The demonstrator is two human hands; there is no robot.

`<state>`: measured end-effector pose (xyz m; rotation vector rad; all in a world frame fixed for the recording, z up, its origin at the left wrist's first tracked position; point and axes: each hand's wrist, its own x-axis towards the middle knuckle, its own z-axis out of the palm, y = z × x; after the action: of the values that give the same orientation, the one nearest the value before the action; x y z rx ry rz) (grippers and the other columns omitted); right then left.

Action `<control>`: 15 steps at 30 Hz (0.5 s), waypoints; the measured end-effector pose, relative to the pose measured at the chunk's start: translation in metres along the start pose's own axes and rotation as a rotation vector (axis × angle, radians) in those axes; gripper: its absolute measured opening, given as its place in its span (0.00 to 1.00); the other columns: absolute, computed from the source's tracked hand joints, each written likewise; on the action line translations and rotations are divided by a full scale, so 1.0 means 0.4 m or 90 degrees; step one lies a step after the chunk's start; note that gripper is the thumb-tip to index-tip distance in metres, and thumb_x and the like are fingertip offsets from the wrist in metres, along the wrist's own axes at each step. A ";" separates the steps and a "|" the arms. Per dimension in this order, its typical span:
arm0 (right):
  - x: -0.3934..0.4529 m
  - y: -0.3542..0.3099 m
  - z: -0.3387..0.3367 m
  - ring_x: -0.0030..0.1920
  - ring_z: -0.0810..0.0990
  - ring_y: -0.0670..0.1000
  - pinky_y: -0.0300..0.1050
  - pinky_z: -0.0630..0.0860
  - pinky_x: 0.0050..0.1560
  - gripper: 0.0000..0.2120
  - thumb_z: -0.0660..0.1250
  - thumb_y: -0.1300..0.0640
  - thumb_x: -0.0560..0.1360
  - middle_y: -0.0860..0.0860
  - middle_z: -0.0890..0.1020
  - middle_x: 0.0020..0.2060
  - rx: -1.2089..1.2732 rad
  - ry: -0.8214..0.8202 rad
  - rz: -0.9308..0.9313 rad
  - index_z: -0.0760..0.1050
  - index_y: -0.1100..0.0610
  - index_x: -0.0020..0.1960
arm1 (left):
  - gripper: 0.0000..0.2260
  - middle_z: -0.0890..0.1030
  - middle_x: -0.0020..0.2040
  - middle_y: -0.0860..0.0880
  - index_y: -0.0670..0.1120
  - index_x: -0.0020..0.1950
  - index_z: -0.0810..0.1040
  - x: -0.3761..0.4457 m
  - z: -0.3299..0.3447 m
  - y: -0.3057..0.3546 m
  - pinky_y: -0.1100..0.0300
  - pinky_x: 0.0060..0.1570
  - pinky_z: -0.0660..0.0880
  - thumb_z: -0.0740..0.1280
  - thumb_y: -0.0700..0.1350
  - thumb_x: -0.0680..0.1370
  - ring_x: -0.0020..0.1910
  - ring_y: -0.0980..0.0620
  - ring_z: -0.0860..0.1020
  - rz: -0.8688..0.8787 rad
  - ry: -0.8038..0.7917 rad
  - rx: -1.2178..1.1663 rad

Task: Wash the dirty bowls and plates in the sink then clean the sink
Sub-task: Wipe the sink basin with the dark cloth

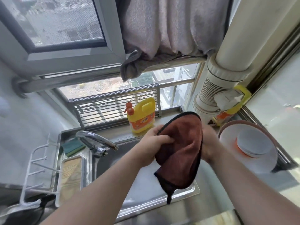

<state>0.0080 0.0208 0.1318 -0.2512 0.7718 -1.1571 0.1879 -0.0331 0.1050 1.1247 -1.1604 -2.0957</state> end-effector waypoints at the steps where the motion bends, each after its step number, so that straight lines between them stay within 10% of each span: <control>1: 0.006 0.040 -0.028 0.45 0.88 0.59 0.53 0.85 0.43 0.17 0.77 0.49 0.69 0.62 0.87 0.45 -0.002 -0.006 0.020 0.87 0.65 0.44 | 0.17 0.86 0.53 0.40 0.47 0.59 0.82 0.009 0.012 -0.001 0.48 0.54 0.83 0.72 0.34 0.72 0.49 0.42 0.85 -0.007 0.038 0.014; 3: 0.009 0.102 -0.051 0.44 0.88 0.57 0.52 0.85 0.48 0.28 0.90 0.53 0.52 0.61 0.87 0.44 -0.055 -0.015 0.122 0.87 0.64 0.47 | 0.20 0.83 0.55 0.45 0.55 0.63 0.78 0.035 0.015 -0.017 0.52 0.52 0.83 0.72 0.39 0.75 0.50 0.45 0.84 0.024 0.153 0.263; 7: 0.048 0.195 -0.121 0.64 0.75 0.41 0.39 0.61 0.73 0.17 0.72 0.61 0.78 0.56 0.78 0.54 -0.114 -0.028 0.230 0.72 0.59 0.64 | 0.22 0.72 0.59 0.51 0.57 0.69 0.74 0.062 0.011 -0.083 0.59 0.60 0.71 0.72 0.43 0.76 0.57 0.51 0.72 0.265 0.340 0.795; 10: 0.044 0.198 -0.190 0.49 0.77 0.54 0.48 0.72 0.58 0.03 0.62 0.59 0.83 0.55 0.77 0.46 -0.107 0.071 0.130 0.73 0.58 0.55 | 0.07 0.78 0.42 0.56 0.55 0.51 0.83 0.074 0.081 -0.129 0.65 0.40 0.71 0.71 0.43 0.77 0.37 0.58 0.75 0.168 0.235 0.491; 13: 0.057 0.144 -0.202 0.39 0.71 0.54 0.49 0.67 0.45 0.10 0.58 0.53 0.83 0.55 0.70 0.38 -0.180 0.108 -0.009 0.69 0.59 0.48 | 0.07 0.77 0.34 0.48 0.45 0.51 0.81 0.111 0.169 -0.172 0.62 0.24 0.66 0.65 0.37 0.82 0.26 0.53 0.71 -0.090 0.262 -0.099; 15: 0.078 0.059 -0.204 0.41 0.70 0.54 0.51 0.66 0.49 0.17 0.57 0.49 0.82 0.55 0.73 0.42 -0.246 0.129 0.003 0.75 0.63 0.51 | 0.08 0.80 0.35 0.46 0.42 0.53 0.81 0.135 0.181 -0.204 0.61 0.27 0.71 0.63 0.33 0.82 0.28 0.52 0.75 -0.103 0.324 -0.179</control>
<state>-0.0233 0.0192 0.0470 -0.4569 1.1756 -1.0321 0.0955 0.0026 0.0341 1.5274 -0.5354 -1.8455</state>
